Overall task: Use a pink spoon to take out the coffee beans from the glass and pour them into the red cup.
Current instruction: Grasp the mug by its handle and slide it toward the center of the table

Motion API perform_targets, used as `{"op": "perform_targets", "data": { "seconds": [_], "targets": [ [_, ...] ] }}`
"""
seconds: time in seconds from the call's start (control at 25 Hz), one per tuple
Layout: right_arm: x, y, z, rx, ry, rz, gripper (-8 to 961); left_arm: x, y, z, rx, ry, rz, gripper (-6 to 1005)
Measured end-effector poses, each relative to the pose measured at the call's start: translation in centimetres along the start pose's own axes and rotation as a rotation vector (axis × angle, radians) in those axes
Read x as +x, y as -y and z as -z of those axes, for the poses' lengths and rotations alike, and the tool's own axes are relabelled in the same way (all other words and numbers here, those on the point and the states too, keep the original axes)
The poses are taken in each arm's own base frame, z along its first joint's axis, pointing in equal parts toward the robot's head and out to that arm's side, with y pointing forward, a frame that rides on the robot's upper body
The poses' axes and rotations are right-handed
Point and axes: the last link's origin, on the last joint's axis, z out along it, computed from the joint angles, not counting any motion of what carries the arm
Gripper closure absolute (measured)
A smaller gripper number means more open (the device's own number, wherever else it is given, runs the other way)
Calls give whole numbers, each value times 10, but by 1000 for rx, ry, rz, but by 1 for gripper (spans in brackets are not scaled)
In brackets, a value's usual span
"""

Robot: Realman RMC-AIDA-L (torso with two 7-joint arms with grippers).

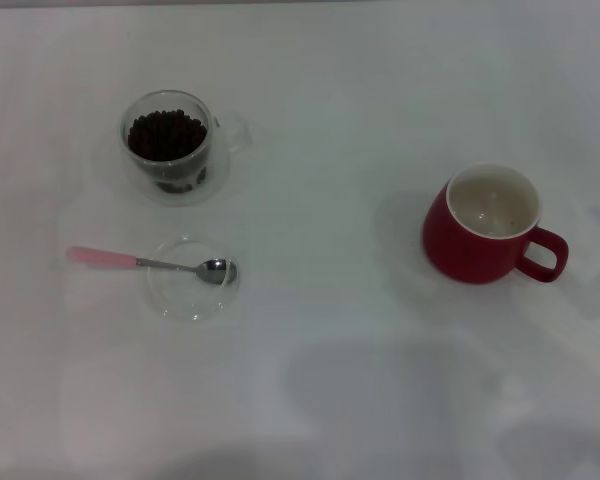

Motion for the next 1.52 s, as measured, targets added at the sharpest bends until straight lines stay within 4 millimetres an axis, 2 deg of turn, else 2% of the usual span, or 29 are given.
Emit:
{"op": "perform_targets", "data": {
  "seconds": [0.2,0.48,0.84,1.24,1.52],
  "targets": [
    [11,-11,2,-53,-73,-51,192,1,3,0,1,-2,-8,376],
    [28,-17,-2,-61,-163,-76,200,1,4,1,3,-1,-13,374],
    [52,-6,-3,6,-318,-60,211,0,4,3,3,2,-12,375],
    [61,-4,4,36,-389,-66,222,2,8,2,3,-4,-25,376],
    [71,1,-2,43,-452,-64,230,2,7,1,-9,-5,-29,375]
  ]
}}
